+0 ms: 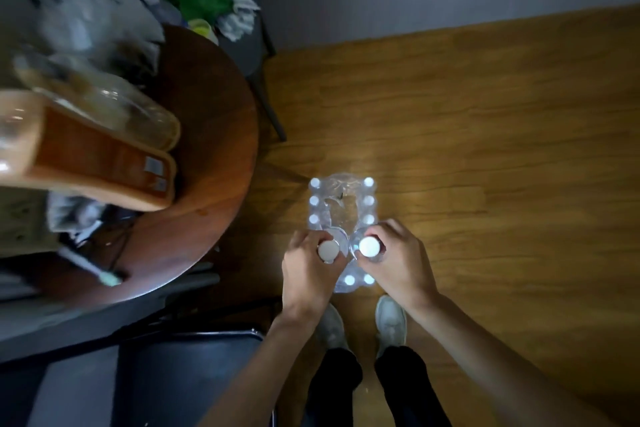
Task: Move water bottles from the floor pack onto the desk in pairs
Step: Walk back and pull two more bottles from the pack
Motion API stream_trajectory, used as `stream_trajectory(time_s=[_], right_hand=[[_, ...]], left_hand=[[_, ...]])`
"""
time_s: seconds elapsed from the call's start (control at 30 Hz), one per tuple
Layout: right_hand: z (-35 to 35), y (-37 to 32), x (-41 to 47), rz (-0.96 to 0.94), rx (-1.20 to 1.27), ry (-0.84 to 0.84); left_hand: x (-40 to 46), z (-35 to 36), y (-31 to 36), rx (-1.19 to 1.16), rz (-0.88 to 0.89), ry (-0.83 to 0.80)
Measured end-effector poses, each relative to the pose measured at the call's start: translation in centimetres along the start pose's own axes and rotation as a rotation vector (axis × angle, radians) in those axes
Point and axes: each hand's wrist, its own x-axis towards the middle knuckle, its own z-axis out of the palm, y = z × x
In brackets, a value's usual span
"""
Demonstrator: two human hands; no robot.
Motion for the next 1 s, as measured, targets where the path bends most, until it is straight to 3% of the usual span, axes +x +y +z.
stream_trajectory(time_s=[0.17, 0.5, 1.0], right_hand=[[-7.7, -6.2, -4.7, -0.012, -0.010, -0.030], [-17.9, -14.7, -13.0, -0.088, 0.025, -0.082], [-21.9, -21.8, -24.7, -0.688, -0.078, -0.493]], left_hand=[[-6.5, -6.9, 4.9, -0.061, -0.022, -0.035], [-20.1, -15.6, 10.7, -0.138, -0.125, 0.058], [-42.7, -19.7, 12.7, -0.261, -0.533, 0.566]])
